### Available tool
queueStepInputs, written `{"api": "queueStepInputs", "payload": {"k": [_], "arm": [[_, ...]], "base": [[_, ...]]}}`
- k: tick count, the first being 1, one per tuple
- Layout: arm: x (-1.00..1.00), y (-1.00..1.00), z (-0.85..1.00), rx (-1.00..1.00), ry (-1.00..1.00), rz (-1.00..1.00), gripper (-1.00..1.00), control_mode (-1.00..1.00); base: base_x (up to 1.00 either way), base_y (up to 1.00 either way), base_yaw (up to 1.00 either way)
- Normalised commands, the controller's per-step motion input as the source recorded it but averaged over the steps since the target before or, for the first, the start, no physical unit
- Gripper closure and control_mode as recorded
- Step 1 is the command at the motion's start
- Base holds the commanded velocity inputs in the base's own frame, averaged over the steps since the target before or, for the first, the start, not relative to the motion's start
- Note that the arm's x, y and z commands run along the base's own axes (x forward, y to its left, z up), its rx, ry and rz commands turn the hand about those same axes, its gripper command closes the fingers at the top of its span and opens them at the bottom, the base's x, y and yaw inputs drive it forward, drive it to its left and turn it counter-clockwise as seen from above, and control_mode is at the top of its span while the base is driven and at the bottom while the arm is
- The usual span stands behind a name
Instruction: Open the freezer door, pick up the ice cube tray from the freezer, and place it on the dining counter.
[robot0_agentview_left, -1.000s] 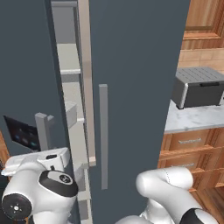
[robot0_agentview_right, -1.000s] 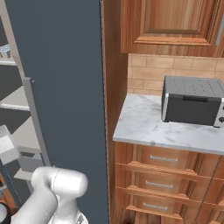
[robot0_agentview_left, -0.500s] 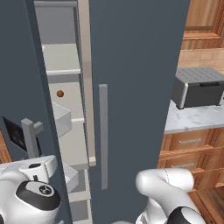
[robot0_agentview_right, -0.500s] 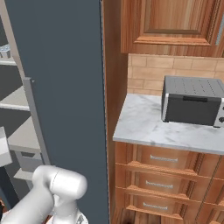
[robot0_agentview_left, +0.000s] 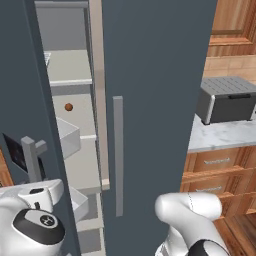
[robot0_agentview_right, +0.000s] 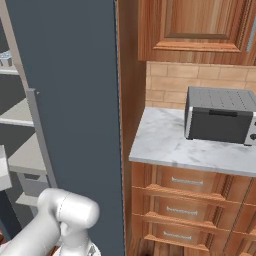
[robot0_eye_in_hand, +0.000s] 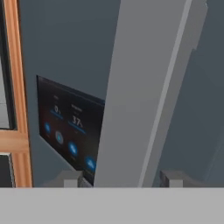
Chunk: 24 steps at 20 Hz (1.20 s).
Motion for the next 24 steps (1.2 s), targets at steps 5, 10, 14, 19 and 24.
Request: {"api": "queueStepInputs", "payload": {"k": [5, 10, 14, 19, 24], "arm": [[0.0, 0.0, 0.0, 0.0, 0.0, 0.0, -1.0, -1.0], [0.0, 0.0, 0.0, 0.0, 0.0, 0.0, -1.0, -1.0], [-0.38, 0.0, 0.05, 0.0, 0.0, 0.0, -1.0, -1.0], [-0.36, -0.31, 0.45, 0.0, 0.0, 0.0, -1.0, -1.0], [-0.32, -0.41, 0.88, 0.0, 0.0, 0.01, -1.0, -1.0]], "base": [[0.0, 0.0, 0.0], [0.0, 0.0, 0.0], [0.0, 0.0, 0.0], [0.0, 0.0, 0.0], [0.0, 0.0, 0.0]]}}
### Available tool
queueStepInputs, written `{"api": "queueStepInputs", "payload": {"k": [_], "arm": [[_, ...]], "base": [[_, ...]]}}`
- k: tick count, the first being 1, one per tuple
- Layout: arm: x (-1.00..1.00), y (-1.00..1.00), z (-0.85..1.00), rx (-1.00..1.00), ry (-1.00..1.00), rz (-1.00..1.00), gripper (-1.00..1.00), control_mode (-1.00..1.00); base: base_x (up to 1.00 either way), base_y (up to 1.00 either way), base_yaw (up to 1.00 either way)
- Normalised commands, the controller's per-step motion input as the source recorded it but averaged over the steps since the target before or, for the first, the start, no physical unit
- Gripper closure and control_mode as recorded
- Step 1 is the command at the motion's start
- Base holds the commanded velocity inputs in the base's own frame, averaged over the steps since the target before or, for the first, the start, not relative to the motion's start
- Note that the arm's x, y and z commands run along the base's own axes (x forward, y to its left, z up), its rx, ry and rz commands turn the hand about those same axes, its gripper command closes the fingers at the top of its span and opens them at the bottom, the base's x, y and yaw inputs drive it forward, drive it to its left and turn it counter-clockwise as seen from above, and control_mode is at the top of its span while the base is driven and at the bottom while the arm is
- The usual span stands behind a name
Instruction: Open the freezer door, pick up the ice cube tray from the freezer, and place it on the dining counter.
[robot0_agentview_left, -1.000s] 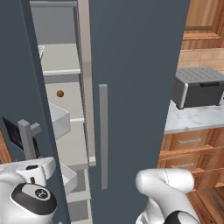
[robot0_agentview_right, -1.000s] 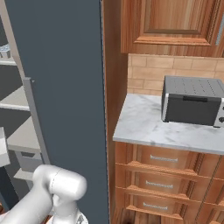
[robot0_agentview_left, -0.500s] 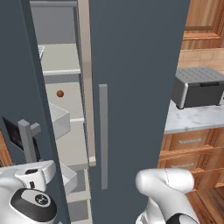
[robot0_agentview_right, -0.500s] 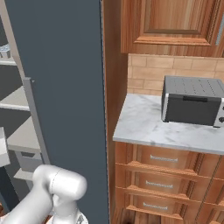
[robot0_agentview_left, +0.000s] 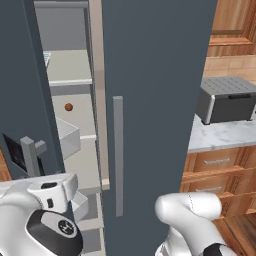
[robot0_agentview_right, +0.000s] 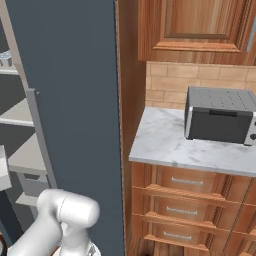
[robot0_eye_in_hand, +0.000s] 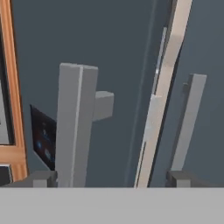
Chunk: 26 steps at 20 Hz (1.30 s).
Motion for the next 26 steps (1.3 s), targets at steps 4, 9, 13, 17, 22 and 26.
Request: {"api": "queueStepInputs", "payload": {"k": [4, 9, 13, 17, 22, 26], "arm": [[-0.36, -0.4, 0.85, 0.0, -0.02, 0.04, -1.0, -1.0], [-0.6, -0.5, 0.74, 0.01, -0.02, 0.15, -1.0, -1.0], [-0.4, -0.89, 0.31, 0.1, -0.01, 0.28, -1.0, -1.0], [0.02, -0.99, 0.01, 0.14, -0.03, 0.51, -1.0, -1.0], [0.06, -0.81, -0.05, 0.07, -0.16, 0.69, -1.0, -1.0], [0.11, -0.62, -0.24, 0.06, -0.27, 0.82, -1.0, -1.0]], "base": [[0.0, 0.0, 0.0], [0.0, 0.0, 0.0], [0.0, 0.0, 0.0], [0.0, 0.0, 0.0], [0.0, 0.0, 0.0], [0.0, 0.0, 0.0]]}}
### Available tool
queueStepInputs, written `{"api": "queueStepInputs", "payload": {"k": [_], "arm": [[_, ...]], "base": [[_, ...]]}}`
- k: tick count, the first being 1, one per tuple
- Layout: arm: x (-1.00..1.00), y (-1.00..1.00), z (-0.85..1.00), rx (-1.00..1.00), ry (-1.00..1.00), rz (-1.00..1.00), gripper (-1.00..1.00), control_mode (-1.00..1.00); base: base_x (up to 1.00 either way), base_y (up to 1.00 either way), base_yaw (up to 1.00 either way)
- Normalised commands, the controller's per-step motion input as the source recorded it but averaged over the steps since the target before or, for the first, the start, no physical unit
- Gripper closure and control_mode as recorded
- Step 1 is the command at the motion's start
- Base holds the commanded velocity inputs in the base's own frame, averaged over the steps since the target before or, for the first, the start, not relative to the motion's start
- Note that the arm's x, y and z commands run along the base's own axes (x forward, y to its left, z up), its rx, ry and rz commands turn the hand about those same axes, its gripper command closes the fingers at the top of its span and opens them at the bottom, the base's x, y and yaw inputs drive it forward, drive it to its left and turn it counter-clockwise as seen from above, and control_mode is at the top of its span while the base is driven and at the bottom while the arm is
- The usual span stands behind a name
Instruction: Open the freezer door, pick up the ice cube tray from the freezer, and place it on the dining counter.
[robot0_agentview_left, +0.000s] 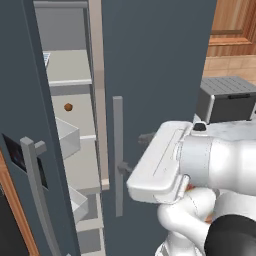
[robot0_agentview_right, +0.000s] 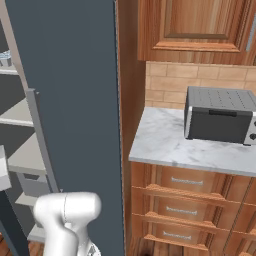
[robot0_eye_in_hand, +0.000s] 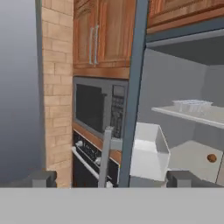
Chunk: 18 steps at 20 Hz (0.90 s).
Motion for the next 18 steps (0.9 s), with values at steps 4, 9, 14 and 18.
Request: {"api": "queueStepInputs", "payload": {"k": [4, 9, 14, 18], "arm": [[0.58, -0.35, 0.0, 0.15, -0.21, 0.62, -1.0, -1.0], [0.76, -0.09, 0.01, 0.17, -0.1, 0.41, -1.0, -1.0], [0.65, 0.24, 0.0, 0.01, -0.11, 0.12, -1.0, -1.0], [0.88, 0.44, 0.0, 0.0, 0.0, 0.08, -1.0, -1.0]], "base": [[0.0, 0.0, 0.0], [0.0, 0.0, 0.0], [0.0, 0.0, 0.0], [0.0, 0.0, 0.0]]}}
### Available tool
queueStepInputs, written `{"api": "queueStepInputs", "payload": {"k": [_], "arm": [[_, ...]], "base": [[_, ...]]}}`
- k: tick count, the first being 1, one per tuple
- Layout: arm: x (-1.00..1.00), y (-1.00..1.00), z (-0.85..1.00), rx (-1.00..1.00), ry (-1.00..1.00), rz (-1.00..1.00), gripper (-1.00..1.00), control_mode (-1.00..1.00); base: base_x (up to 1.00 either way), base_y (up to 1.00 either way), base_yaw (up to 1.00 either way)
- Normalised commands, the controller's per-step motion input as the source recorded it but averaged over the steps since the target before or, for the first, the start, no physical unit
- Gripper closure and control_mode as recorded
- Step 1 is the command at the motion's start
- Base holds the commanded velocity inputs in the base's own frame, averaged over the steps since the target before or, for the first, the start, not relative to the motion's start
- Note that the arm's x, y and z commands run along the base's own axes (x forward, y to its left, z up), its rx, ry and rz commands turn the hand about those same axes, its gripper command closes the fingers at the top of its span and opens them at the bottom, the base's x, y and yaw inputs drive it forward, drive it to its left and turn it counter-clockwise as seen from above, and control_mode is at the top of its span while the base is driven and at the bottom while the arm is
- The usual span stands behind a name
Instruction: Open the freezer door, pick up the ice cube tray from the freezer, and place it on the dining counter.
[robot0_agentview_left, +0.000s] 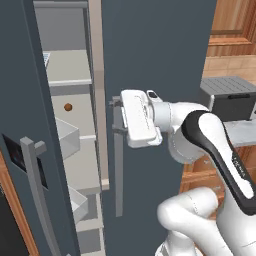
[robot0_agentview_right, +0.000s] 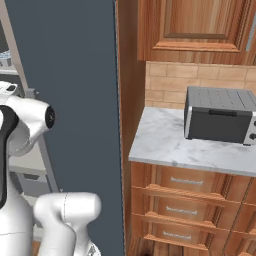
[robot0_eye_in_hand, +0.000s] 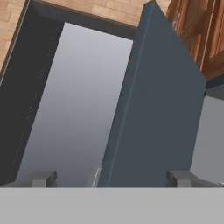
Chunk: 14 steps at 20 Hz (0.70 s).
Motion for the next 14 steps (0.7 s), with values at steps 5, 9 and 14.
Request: {"api": "queueStepInputs", "payload": {"k": [5, 9, 14], "arm": [[0.6, 0.59, 0.0, 0.0, 0.09, 0.06, -1.0, -1.0], [0.19, 0.75, 0.0, -0.01, 0.06, 0.0, -1.0, -1.0], [0.18, 0.75, 0.0, -0.01, 0.06, 0.0, -1.0, -1.0]], "base": [[0.0, 0.0, 0.0], [0.0, 0.0, 0.0], [0.0, 0.0, 0.0]]}}
